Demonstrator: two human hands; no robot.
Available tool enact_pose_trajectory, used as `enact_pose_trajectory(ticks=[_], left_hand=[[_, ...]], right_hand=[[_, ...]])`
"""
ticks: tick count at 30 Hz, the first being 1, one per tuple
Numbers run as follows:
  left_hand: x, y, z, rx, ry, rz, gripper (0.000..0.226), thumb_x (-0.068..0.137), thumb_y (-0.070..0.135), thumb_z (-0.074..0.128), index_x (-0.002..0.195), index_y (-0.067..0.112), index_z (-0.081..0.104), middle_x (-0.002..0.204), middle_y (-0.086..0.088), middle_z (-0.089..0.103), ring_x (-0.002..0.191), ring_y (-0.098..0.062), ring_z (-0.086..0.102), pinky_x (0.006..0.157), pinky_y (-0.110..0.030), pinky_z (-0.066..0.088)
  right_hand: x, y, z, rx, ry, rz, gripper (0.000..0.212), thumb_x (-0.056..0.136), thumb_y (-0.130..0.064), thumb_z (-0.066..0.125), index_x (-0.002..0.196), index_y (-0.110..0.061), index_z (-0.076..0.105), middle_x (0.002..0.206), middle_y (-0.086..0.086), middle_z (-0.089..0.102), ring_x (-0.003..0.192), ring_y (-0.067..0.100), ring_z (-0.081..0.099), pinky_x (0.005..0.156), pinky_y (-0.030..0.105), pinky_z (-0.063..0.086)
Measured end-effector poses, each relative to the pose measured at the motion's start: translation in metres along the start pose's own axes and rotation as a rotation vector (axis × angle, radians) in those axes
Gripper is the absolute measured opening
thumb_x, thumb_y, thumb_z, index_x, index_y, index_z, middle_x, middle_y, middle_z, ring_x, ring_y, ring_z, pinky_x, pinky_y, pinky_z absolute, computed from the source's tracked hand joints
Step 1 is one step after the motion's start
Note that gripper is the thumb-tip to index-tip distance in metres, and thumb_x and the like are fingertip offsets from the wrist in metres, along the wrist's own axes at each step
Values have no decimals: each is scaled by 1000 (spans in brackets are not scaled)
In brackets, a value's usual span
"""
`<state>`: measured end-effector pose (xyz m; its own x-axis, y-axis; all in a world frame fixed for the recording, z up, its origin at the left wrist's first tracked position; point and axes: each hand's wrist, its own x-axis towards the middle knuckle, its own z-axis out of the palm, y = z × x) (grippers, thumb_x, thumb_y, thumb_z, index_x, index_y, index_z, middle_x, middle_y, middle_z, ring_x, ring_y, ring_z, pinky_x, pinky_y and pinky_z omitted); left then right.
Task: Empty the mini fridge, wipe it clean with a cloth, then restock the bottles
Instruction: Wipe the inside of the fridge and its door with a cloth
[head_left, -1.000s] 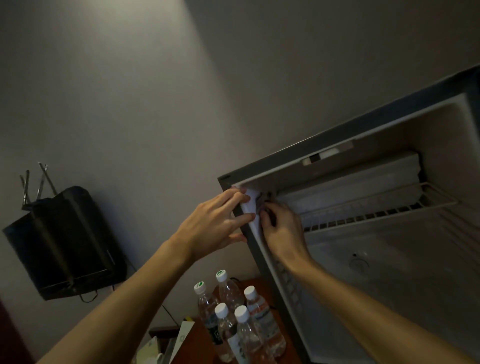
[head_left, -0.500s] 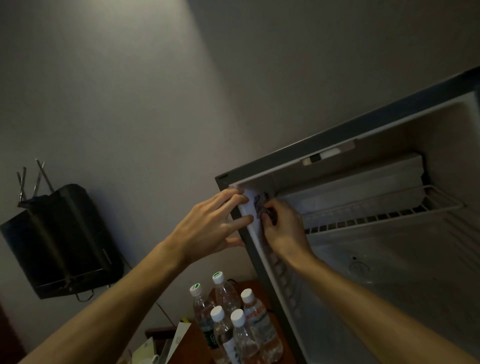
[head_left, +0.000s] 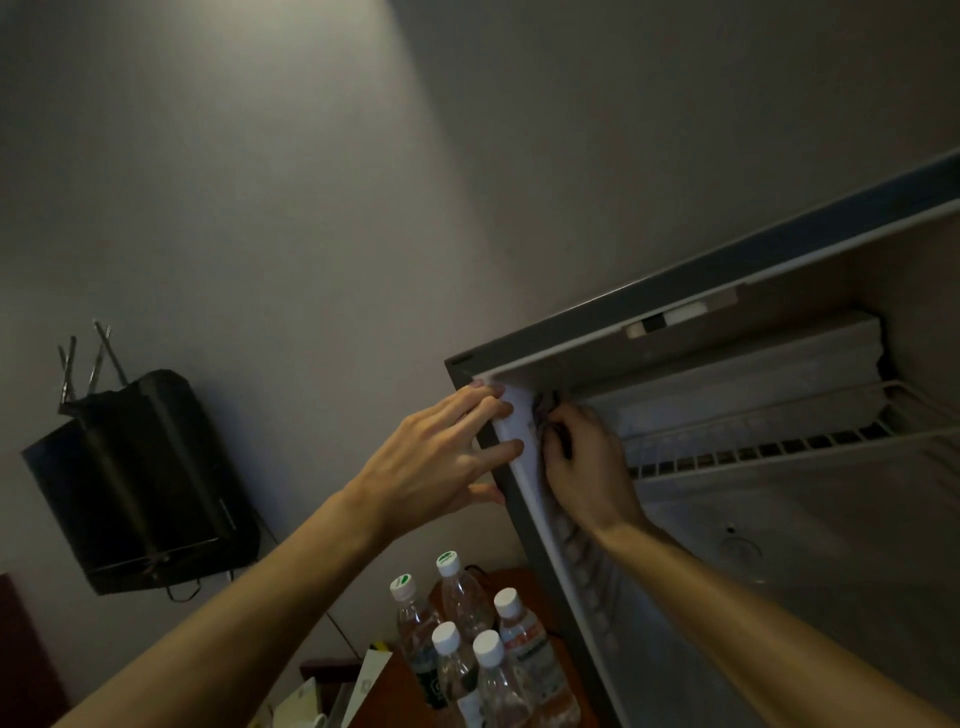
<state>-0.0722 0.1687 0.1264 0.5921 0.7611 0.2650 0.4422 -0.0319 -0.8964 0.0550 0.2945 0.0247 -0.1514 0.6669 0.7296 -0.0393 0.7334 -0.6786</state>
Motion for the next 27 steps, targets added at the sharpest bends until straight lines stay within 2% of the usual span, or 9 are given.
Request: enact_pose_trajectory(ticks=[3, 7, 12, 15, 18, 20, 22, 25, 27], left_hand=[[0, 1, -3, 0, -20, -7, 49, 87, 58, 69, 125, 26, 67, 137, -14, 57, 138, -32, 44, 112, -37, 27], [0, 2, -4, 0, -49, -16, 49, 88, 57, 68, 126, 26, 66, 138, -15, 55, 139, -33, 43, 112, -38, 30], [0, 2, -5, -14, -34, -16, 50, 86, 56, 72, 124, 25, 68, 136, -16, 57, 136, -35, 47, 108, -40, 39], [0, 2, -4, -27, -2, -17, 50, 83, 54, 76, 122, 24, 70, 134, -16, 59, 134, -34, 50, 105, -41, 44], [-1, 1, 0, -25, 14, -20, 51, 82, 53, 77, 123, 24, 69, 134, -15, 58, 136, -34, 48, 107, -38, 36], [-2, 1, 1, -22, 19, -28, 51, 83, 53, 76, 124, 25, 69, 136, -14, 58, 137, -33, 46, 109, -37, 30], [-2, 2, 2, -28, 20, -38, 50, 83, 53, 75, 124, 25, 69, 136, -14, 57, 138, -32, 44, 110, -36, 28], [-1, 2, 4, -53, -1, -48, 50, 83, 51, 76, 125, 24, 68, 138, -14, 57, 139, -33, 43, 110, -39, 36], [-1, 2, 3, -67, -15, -54, 51, 83, 50, 76, 125, 24, 68, 138, -14, 56, 139, -33, 43, 108, -41, 42]], right_hand=[[-24, -9, -4, 60, -41, -62, 11, 99, -19, 51, 105, -24, 58, 119, -7, 50, 100, 1, 51, 86, 18, 47], [-36, -16, -7, 79, -114, -64, 13, 101, -24, 48, 109, -28, 57, 121, -11, 47, 103, -2, 50, 79, 12, 43], [-28, -13, -5, 90, -70, -76, 14, 99, -20, 50, 107, -26, 59, 119, -9, 50, 103, 3, 54, 91, 25, 50], [-12, -12, -4, 68, -34, -66, 12, 100, -16, 50, 104, -24, 59, 112, -11, 51, 94, 0, 53, 81, 16, 48], [13, -7, -3, -13, 1, -69, 14, 100, -16, 51, 109, -19, 61, 107, -10, 51, 92, 0, 48, 69, 3, 35], [29, 0, 0, -37, 31, -72, 15, 99, -16, 52, 108, -17, 63, 106, -4, 58, 91, 2, 48, 69, 4, 31], [41, 6, 4, -50, 58, -54, 14, 99, -17, 52, 106, -17, 65, 107, 2, 64, 90, 5, 51, 72, 12, 33], [50, 11, 7, -85, 71, -22, 15, 100, -19, 51, 104, -17, 65, 106, 4, 67, 87, 7, 54, 67, 7, 31], [50, 10, 7, -93, 77, -23, 15, 99, -19, 52, 104, -17, 66, 105, 5, 68, 87, 10, 57, 65, 8, 32]])
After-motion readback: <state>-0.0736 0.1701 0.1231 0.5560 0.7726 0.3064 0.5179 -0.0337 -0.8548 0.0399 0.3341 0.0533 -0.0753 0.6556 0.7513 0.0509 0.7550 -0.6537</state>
